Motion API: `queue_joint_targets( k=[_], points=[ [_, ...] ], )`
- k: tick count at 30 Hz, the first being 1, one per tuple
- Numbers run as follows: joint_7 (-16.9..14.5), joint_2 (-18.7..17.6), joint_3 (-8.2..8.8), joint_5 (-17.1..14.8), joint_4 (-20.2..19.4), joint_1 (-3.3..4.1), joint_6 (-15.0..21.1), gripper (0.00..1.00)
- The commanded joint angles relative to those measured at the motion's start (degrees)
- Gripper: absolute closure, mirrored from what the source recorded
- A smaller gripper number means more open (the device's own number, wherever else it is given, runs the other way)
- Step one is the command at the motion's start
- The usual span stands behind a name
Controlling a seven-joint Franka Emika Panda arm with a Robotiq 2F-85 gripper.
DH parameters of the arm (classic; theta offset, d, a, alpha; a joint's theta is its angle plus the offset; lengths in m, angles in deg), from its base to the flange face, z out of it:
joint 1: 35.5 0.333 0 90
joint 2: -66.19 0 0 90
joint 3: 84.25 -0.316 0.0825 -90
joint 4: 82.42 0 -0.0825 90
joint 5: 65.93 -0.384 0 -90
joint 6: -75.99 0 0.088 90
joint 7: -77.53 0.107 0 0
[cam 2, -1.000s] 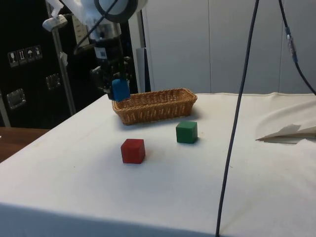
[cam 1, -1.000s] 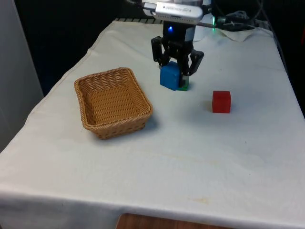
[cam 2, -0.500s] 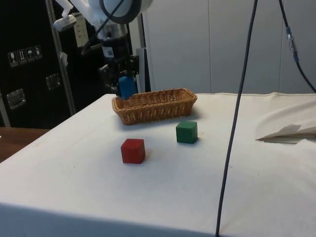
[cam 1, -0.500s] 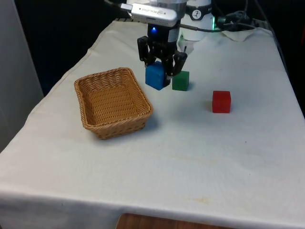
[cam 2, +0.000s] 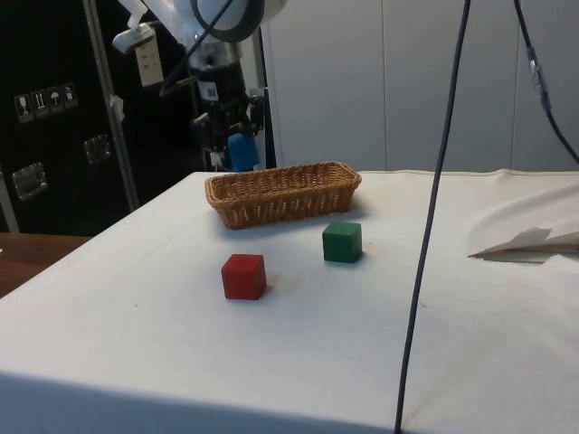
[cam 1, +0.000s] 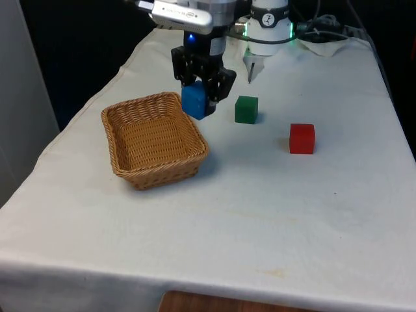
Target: Pick up the blue cube and place it into the basket.
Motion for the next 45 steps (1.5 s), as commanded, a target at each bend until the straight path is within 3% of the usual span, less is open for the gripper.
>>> queue_joint_targets(
  k=[1, 6, 7, 14, 17, 25, 27, 28, 36, 37, 38, 41, 44, 45],
  points=[
    [-0.23, 0.29, 0.06, -0.17, -0.46, -0.23, 1.03, 1.0],
    [-0.17, 0.11, 0.8, -0.29, -0.4, -0.46, 1.72, 1.0],
    [0.0, 0.0, 0.8, 0.0, -0.23, -0.23, 0.92, 1.0],
    [-0.06, -0.17, 1.83, -0.4, -0.29, -0.8, 2.69, 1.0],
    [0.11, -0.11, 2.18, -0.11, -0.23, -0.57, 2.18, 1.0],
    [-0.11, -0.11, 3.21, -0.52, -0.8, -1.09, 4.24, 1.0],
    [0.17, -0.29, 3.44, -0.17, -0.57, -0.8, 3.5, 1.0],
    [-0.11, -0.11, 3.38, -0.57, -0.97, -1.15, 4.58, 1.0],
    [-0.17, -0.8, 4.18, -1.15, -2.35, -1.6, 7.51, 1.0],
    [0.17, -0.57, 4.47, -0.46, -2.06, -1.15, 6.3, 1.0],
    [-0.17, -0.97, 4.24, -1.26, -2.58, -1.66, 7.96, 1.0],
    [-0.23, -1.49, 4.58, -1.66, -3.32, -1.89, 9.57, 1.0],
    [-0.17, -1.83, 4.81, -2.01, -3.72, -1.95, 10.43, 1.0],
    [0.17, -1.95, 5.16, -1.43, -3.32, -1.55, 9.45, 1.0]
  ],
)
